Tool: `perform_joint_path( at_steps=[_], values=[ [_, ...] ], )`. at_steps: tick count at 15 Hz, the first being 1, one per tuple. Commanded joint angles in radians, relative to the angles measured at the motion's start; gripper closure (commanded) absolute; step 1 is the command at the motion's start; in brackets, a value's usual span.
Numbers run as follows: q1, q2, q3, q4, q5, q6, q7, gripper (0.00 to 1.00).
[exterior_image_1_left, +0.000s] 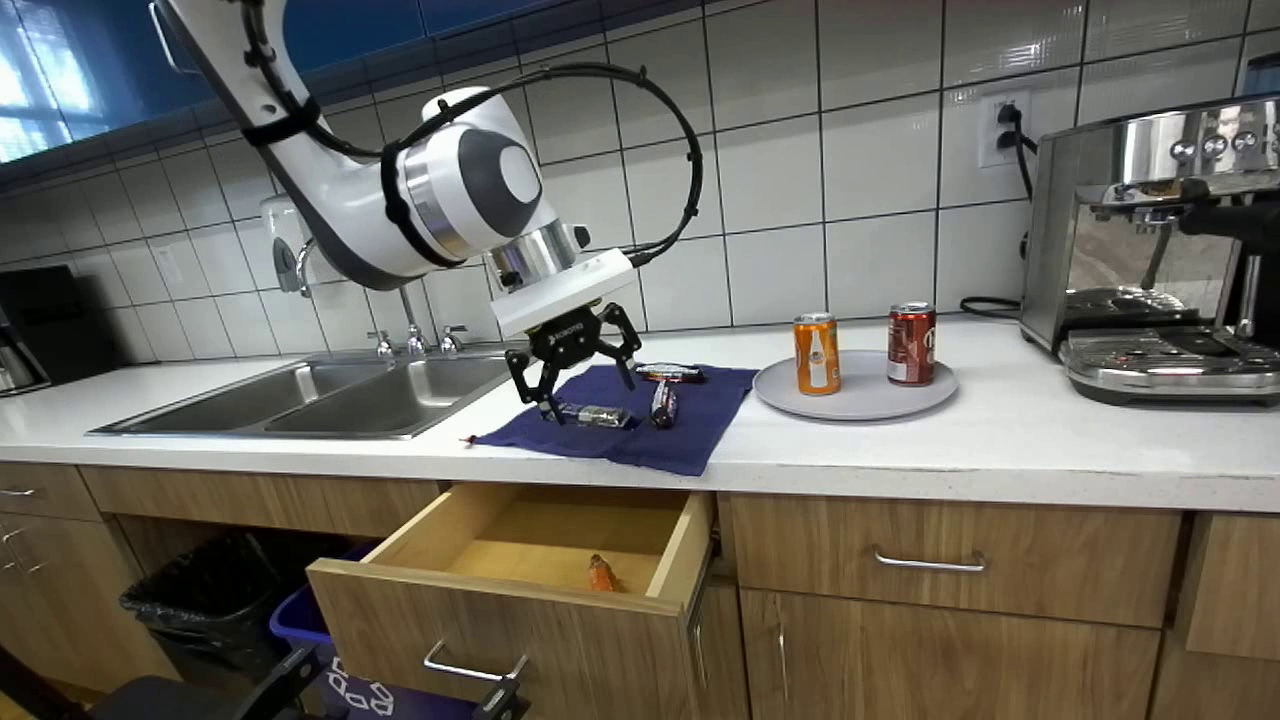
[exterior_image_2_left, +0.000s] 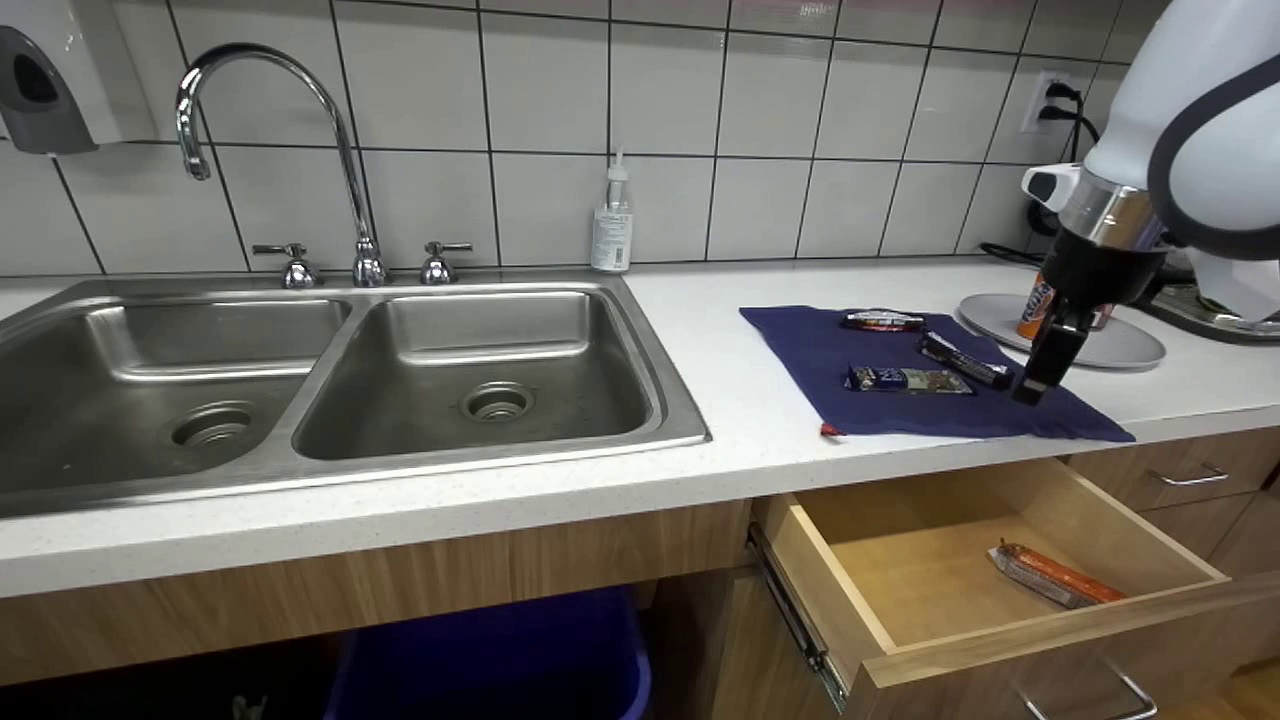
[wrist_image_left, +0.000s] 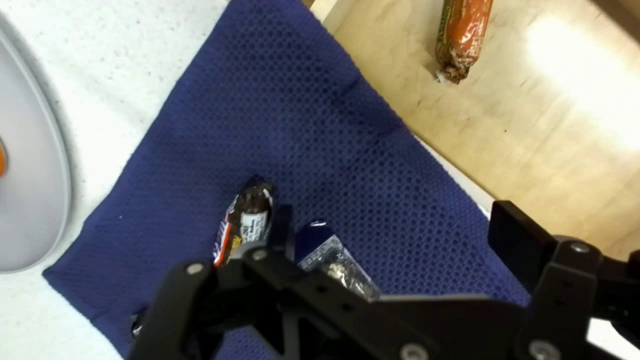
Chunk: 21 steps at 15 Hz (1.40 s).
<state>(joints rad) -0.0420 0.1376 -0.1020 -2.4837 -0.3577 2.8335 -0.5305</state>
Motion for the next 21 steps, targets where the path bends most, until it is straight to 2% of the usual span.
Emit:
perform_joint_path(
  at_steps=[1, 12, 21],
  values=[
    [-0.015, 0.061, 0.021, 0.096, 0.031, -0.027, 0.051, 0.0],
    [-0.025, 0.269, 0.042, 0.365, 0.157, -0.096, 0.187, 0.0],
    [-0.056, 0.369, 0.047, 0.498, 0.229, -0.178, 0.218, 0.0]
  ],
)
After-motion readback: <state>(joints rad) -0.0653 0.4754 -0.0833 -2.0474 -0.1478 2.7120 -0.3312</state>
